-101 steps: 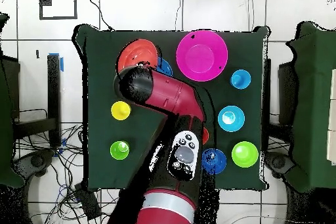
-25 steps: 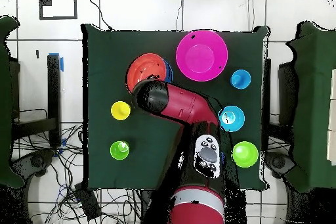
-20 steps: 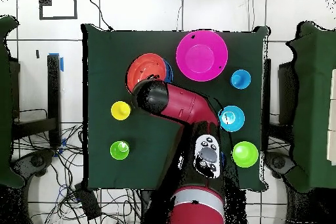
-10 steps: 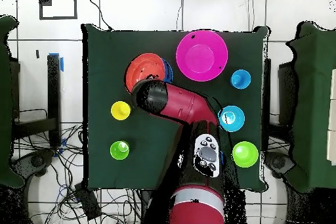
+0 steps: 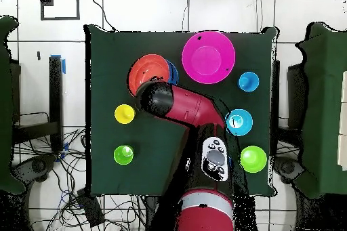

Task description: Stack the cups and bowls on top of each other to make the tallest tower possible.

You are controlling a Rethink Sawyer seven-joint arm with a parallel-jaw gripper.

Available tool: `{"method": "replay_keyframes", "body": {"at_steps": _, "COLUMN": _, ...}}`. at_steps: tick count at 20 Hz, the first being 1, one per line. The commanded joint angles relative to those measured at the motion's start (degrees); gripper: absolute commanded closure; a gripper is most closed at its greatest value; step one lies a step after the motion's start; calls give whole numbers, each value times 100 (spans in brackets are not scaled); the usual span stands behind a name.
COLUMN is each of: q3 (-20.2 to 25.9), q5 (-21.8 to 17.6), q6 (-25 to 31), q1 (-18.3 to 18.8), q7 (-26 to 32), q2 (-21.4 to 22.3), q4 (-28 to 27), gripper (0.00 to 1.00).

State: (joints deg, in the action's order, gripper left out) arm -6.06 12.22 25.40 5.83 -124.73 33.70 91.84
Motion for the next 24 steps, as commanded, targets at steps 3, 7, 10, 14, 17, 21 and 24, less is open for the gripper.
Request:
{"method": "replay_keyframes", "body": {"at_steps": 3, "q3": 415, "q5": -377, "q6": -19, "q1": -72, "q7": -157, "q2": -203, "q4": 107, "gripper": 100}}
{"method": "replay_keyframes", "body": {"at_steps": 7, "q3": 398, "q5": -428, "q6": -5, "q1": -70, "q7": -89, "q2": -188, "q4": 72, "gripper": 100}}
{"method": "replay_keyframes", "body": {"at_steps": 10, "q3": 418, "q5": -454, "q6": -34, "q1": -41, "q7": -41, "q2": -180, "q4": 93, "gripper": 100}}
{"method": "replay_keyframes", "body": {"at_steps": 14, "q3": 436, "q5": -465, "q6": -29, "q1": -7, "q7": 1, "q2": -176, "q4": 84, "gripper": 100}}
{"method": "replay_keyframes", "body": {"at_steps": 17, "q3": 428, "q5": -461, "q6": -13, "q1": -7, "q7": 0, "q2": -171, "q4": 57, "gripper": 100}}
{"method": "replay_keyframes", "body": {"at_steps": 21, "q3": 395, "q5": -476, "q6": -113, "q1": -47, "q7": -44, "q2": -194, "q4": 46, "gripper": 100}}
{"method": "replay_keyframes", "body": {"at_steps": 24, "q3": 500, "q5": -477, "q6": -45, "q1": 32, "q7": 67, "q2": -189, "q4": 82, "gripper": 100}}
